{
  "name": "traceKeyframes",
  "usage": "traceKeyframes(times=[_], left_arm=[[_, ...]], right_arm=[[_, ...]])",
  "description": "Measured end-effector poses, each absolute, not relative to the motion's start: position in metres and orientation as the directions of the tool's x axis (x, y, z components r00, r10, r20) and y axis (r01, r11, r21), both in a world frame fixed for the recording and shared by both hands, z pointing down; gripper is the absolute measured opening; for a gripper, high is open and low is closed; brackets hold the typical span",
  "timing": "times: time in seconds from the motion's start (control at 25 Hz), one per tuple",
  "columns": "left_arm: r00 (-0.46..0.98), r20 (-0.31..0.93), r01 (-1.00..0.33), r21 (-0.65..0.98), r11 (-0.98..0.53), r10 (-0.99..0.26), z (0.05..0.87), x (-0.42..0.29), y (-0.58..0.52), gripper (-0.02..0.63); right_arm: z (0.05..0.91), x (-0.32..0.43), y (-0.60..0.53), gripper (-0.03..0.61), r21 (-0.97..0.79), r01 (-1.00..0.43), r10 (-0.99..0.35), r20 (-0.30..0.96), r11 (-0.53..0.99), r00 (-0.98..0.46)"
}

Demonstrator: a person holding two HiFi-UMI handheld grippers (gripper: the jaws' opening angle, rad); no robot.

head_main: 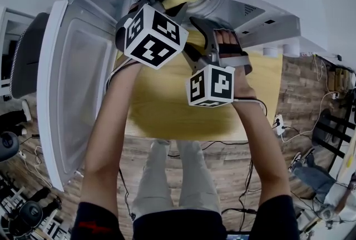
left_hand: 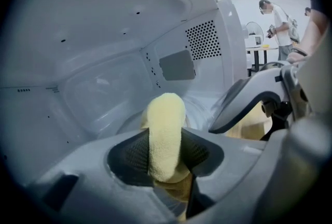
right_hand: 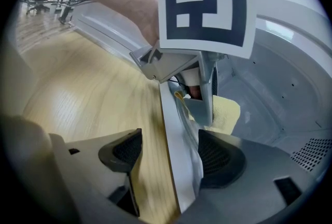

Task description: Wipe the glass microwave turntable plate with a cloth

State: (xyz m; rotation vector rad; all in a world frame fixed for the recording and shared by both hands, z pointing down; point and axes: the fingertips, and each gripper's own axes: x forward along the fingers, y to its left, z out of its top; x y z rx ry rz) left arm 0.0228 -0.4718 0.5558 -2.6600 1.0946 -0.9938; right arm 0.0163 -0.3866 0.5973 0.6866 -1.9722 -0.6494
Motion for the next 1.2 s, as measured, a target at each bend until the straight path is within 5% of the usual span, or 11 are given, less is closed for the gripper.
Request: traceKeyframes(times=[0.56, 1.2], left_arm=[[0.611, 0.572, -0.463, -0.303, -0.833, -0.547, 0.555, 0.057, -0.467, 0.137], [0.607, 0.554, -0.450, -0.350, -0.821, -0.569, 0.555, 0.056, -0.468, 0.137]], right_arm=[[0.597, 0.016, -0.387, 0.299, 0.680, -0.226, -0.699, 0.578, 0.698, -0.421], [0.597, 0.016, -0.387, 0.299, 0.686, -0.228, -0.707, 0.576, 0.691, -0.411]])
